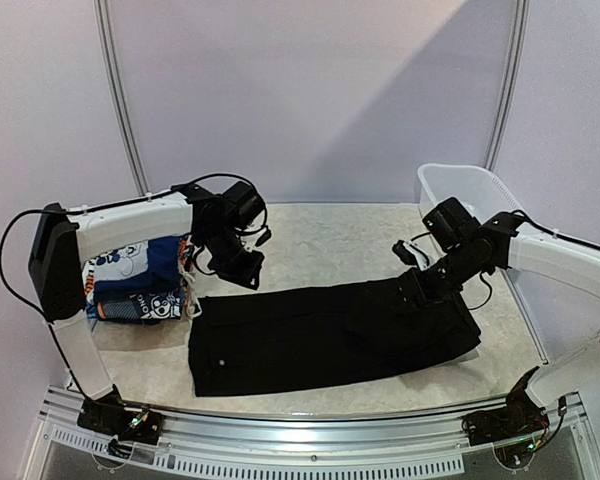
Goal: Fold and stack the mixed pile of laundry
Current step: Adjust the rectangle-folded shirt at the center of the board.
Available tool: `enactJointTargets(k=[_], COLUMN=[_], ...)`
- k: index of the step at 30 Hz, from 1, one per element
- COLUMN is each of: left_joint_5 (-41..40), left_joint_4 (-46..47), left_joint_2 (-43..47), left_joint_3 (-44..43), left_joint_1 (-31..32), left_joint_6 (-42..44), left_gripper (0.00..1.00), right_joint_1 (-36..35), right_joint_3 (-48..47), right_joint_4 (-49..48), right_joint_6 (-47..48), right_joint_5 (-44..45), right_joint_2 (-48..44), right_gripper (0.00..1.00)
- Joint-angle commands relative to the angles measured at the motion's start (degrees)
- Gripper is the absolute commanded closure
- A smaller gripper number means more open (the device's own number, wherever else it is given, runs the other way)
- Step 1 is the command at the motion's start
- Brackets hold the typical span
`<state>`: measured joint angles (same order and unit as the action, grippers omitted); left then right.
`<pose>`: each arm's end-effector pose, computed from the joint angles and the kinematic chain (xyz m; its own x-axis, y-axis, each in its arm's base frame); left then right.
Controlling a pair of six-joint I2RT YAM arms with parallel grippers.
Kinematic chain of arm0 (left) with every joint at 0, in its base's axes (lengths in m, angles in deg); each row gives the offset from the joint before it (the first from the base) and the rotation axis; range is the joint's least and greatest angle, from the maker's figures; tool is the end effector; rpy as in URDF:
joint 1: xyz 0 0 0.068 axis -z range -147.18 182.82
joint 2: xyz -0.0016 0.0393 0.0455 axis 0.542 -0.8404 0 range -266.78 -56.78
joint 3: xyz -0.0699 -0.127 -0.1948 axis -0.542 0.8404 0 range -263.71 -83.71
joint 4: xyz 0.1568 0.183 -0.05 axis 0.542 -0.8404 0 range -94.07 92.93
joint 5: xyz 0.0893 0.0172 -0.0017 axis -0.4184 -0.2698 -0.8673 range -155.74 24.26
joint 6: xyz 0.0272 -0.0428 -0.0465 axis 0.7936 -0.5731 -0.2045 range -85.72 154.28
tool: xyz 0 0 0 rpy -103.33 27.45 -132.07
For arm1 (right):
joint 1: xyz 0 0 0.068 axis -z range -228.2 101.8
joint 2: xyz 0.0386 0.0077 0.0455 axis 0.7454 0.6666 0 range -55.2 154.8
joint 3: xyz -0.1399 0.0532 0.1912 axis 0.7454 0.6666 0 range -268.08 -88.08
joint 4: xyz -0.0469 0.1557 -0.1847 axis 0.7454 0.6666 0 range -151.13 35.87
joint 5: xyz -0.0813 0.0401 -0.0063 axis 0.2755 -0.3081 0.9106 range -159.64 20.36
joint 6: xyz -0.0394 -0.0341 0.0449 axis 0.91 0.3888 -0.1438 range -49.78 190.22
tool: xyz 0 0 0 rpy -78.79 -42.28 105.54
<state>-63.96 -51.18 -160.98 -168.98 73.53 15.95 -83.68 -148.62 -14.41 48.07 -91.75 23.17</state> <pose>0.2646 -0.2300 0.1979 -0.8954 0.3558 -0.2676 0.3974 0.9098 -0.1199 0.2018 0.1696 0.2154 -0.9334 -0.2365 -0.2698 -0.3429 0.8094 0.4768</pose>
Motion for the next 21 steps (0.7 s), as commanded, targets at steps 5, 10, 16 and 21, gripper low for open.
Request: enactJointTargets(k=[5,10,16,21], left_joint_5=[7.24,7.55,7.09,6.48], left_joint_4=[-0.28,0.14,1.63,2.93], left_joint_2=[-4.64,-5.13,-1.82,1.11], left_joint_3=[-7.59,-7.79,-2.19,2.21], left_joint_1=[4.22,5.80,6.49,6.58], left_joint_6=[3.88,3.11,1.81,0.38], left_gripper=[0.74,0.74,0.74,0.74], right_joint_1=[0.94,0.89,2.78,4.44], right_joint_3=[-7.91,-13.85,-20.79,-23.48], right_joint_4=[-6.20,-6.15,-2.24,-1.09], right_joint_6=[-6.19,-1.96,4.32,7.27], right_joint_5=[2.36,3.87,4.78,2.07], right_joint_2=[10.01,17.94,28.77,33.40], right_gripper=[0.38,0.35,0.33,0.34])
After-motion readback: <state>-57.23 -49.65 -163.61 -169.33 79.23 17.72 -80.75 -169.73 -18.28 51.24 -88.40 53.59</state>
